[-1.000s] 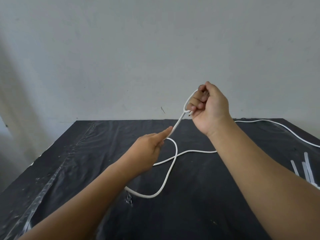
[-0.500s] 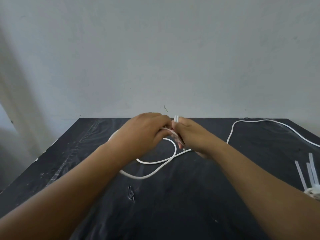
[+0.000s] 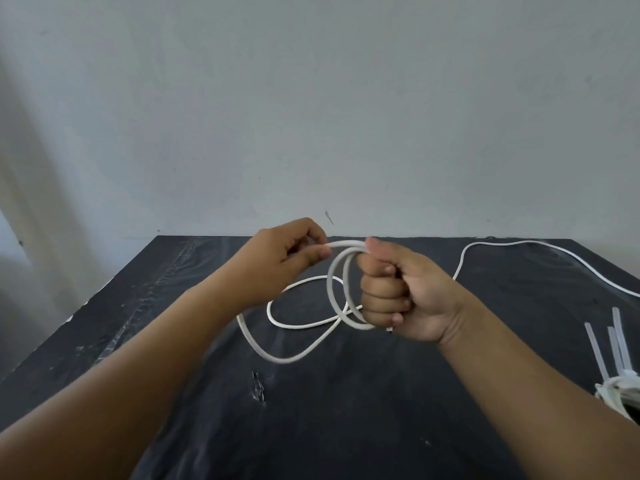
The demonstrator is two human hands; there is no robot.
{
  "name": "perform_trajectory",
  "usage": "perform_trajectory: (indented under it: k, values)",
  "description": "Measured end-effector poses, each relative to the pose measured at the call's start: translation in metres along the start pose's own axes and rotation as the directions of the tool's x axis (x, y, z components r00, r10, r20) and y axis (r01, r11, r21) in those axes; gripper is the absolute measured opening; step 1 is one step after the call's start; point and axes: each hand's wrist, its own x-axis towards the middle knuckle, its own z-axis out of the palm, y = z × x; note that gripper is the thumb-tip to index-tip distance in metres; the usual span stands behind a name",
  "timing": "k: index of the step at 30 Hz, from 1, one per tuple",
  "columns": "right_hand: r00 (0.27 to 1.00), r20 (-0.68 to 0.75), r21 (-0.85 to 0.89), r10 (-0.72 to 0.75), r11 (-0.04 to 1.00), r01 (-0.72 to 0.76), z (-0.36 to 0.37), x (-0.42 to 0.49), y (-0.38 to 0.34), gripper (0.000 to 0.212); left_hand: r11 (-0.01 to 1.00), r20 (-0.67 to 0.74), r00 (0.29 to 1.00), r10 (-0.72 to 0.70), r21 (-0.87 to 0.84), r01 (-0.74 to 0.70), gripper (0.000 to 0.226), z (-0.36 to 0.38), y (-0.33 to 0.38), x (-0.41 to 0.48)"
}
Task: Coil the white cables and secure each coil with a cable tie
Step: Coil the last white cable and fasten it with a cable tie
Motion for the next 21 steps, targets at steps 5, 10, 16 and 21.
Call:
perform_trajectory:
  k: [5,10,16,21]
  values:
    - [0.98,0.04,0.256,-0.194,0.95,0.178,0.002,0.003,-0.016,0.04,0.892,0.007,0.99,-0.139,-0.433,0.129,0.015,0.022,0.007,-0.003]
    - [0.849,-0.389,0.348,-0.356,0.797,0.494,0.002,0.008,-0.039,0.039,0.611,0.09,0.932,-0.351,-0.732,0.301,0.024,0.046,0.0,-0.017]
    - [0.912,-0.298,0.233,-0.282,0.905,0.356,0.002,0.01,-0.037,0.038,0.359,0.268,0.898,-0.348,-0.847,0.392,0.033,0.035,0.002,-0.017]
    - [0.972,-0.142,0.315,-0.188,0.922,0.224,0.002,0.017,-0.018,0.044,0.297,0.307,0.914,-0.264,-0.876,0.38,0.054,0.035,0.009,-0.01]
